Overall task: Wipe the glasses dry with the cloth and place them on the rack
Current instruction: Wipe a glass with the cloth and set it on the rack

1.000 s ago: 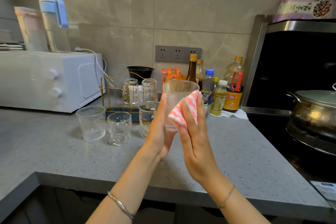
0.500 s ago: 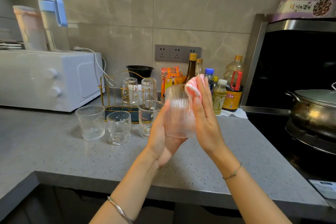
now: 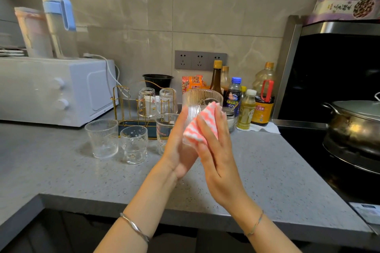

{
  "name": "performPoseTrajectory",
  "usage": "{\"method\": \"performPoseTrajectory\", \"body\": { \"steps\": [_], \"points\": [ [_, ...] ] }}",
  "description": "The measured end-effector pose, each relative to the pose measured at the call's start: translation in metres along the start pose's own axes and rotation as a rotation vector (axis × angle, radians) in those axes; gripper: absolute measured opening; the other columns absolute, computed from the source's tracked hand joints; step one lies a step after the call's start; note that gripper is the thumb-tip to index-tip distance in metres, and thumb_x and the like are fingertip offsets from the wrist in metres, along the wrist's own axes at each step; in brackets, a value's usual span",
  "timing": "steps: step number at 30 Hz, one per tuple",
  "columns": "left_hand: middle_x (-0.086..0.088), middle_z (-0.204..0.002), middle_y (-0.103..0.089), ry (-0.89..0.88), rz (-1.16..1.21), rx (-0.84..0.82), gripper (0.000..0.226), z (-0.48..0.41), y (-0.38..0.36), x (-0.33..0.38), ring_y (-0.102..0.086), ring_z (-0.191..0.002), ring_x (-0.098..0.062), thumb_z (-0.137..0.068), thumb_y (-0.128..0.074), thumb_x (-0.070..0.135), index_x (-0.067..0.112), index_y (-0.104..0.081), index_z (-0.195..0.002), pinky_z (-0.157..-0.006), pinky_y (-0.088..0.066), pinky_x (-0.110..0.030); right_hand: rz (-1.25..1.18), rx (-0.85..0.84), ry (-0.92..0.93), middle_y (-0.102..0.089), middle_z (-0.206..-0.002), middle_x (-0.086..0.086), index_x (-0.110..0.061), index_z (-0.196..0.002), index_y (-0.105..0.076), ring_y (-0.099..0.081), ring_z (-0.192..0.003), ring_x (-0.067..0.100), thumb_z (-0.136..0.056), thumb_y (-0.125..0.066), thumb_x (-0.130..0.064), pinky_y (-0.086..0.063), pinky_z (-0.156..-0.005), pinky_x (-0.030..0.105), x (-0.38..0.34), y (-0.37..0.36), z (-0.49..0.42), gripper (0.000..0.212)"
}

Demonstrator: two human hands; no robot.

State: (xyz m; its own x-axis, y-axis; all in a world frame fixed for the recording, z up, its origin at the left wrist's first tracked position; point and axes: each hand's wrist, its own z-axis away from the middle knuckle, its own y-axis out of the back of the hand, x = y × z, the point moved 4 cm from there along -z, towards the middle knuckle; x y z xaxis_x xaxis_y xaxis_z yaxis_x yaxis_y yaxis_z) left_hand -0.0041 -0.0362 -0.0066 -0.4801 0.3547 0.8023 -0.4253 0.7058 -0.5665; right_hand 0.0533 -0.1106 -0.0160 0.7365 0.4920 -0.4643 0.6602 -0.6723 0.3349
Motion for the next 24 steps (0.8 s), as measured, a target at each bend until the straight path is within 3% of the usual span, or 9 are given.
{"method": "performPoseTrajectory", "body": {
  "steps": [4,8,10,13,15,17,19,21,24],
  "points": [
    [-0.011,-0.118,-0.069,-0.004,-0.016,0.005,0.057,0.003,-0.002,0.001,-0.067,-0.103,-0.021,-0.088,-0.046,0.054,0.013,-0.063,-0.124,-0.090,-0.054,-0.034,0.039,0.003,-0.014,-0.002,-0.161,-0.014,-0.036,-0.148,-0.027,0.006,-0.149,0.012,-0.101,-0.031,-0.040,-0.003,-0.121,0.027,0.001,0.002,-0.012,0.047],
    [-0.014,-0.121,-0.067,-0.006,-0.032,0.043,0.051,0.002,0.001,-0.005,-0.067,-0.100,-0.021,-0.091,-0.054,0.047,0.014,-0.060,-0.130,-0.078,-0.057,-0.036,0.024,0.034,-0.062,0.004,-0.159,-0.019,-0.038,-0.149,-0.023,0.007,-0.148,0.007,-0.098,-0.034,-0.048,-0.008,-0.119,0.036,0.006,0.011,-0.028,0.053],
    [-0.014,-0.121,-0.067,0.007,-0.051,0.051,0.059,0.003,0.003,-0.009,-0.066,-0.101,-0.022,-0.084,-0.063,0.051,0.015,-0.060,-0.130,-0.082,-0.056,-0.040,-0.003,0.047,-0.100,0.002,-0.159,-0.020,-0.041,-0.149,-0.019,0.003,-0.147,0.003,-0.093,-0.040,-0.056,-0.012,-0.117,0.029,0.008,0.018,-0.036,0.061],
    [-0.009,-0.119,-0.069,0.012,-0.142,0.041,0.075,0.003,0.008,-0.012,-0.068,-0.102,-0.021,-0.065,-0.077,0.059,0.019,-0.063,-0.127,-0.081,-0.056,-0.037,-0.139,0.022,-0.217,-0.024,-0.155,-0.015,-0.036,-0.148,-0.025,-0.021,-0.140,-0.008,-0.092,-0.051,-0.049,-0.023,-0.112,0.016,0.010,0.030,-0.048,0.063],
    [-0.007,-0.119,-0.070,0.010,-0.204,0.051,0.095,0.003,0.013,-0.011,-0.067,-0.107,-0.022,-0.045,-0.085,0.063,0.020,-0.062,-0.127,-0.083,-0.057,-0.037,-0.229,-0.028,-0.294,-0.054,-0.130,-0.014,-0.027,-0.141,-0.041,-0.047,-0.113,-0.019,-0.099,-0.045,-0.036,-0.038,-0.098,0.011,0.014,0.039,-0.053,0.043],
    [-0.004,-0.116,-0.072,0.004,-0.258,0.050,0.101,0.005,0.017,-0.006,-0.068,-0.107,-0.019,-0.034,-0.088,0.064,0.021,-0.062,-0.122,-0.084,-0.057,-0.037,-0.190,-0.082,-0.406,-0.066,-0.103,-0.003,-0.026,-0.129,-0.049,-0.063,-0.093,-0.004,-0.101,-0.036,-0.038,-0.048,-0.083,0.016,0.018,0.049,-0.057,0.033],
    [-0.001,-0.114,-0.073,0.019,-0.301,0.032,0.099,0.007,0.019,-0.002,-0.069,-0.105,-0.017,-0.033,-0.089,0.062,0.022,-0.063,-0.119,-0.080,-0.058,-0.034,-0.138,-0.171,-0.565,-0.067,-0.088,0.016,-0.022,-0.115,-0.046,-0.063,-0.092,0.033,-0.100,-0.031,-0.046,-0.054,-0.073,0.023,0.021,0.057,-0.063,0.033],
    [0.001,-0.111,-0.073,0.037,-0.339,-0.001,0.082,0.009,0.019,-0.001,-0.070,-0.102,-0.016,-0.045,-0.088,0.054,0.023,-0.064,-0.117,-0.078,-0.059,-0.032,-0.097,-0.293,-0.651,-0.065,-0.069,0.016,-0.011,-0.111,-0.049,-0.057,-0.077,0.040,-0.096,-0.036,-0.052,-0.052,-0.058,0.019,0.020,0.060,-0.070,0.045],
    [0.002,-0.105,-0.075,0.055,-0.366,-0.003,0.046,0.008,0.018,-0.001,-0.071,-0.097,-0.017,-0.068,-0.071,0.043,0.024,-0.065,-0.109,-0.079,-0.059,-0.035,-0.026,-0.418,-0.647,-0.063,-0.080,0.028,-0.016,-0.091,-0.068,-0.058,-0.069,0.043,-0.086,-0.049,-0.060,-0.046,-0.057,0.028,0.016,0.061,-0.077,0.048]
  ]
}}
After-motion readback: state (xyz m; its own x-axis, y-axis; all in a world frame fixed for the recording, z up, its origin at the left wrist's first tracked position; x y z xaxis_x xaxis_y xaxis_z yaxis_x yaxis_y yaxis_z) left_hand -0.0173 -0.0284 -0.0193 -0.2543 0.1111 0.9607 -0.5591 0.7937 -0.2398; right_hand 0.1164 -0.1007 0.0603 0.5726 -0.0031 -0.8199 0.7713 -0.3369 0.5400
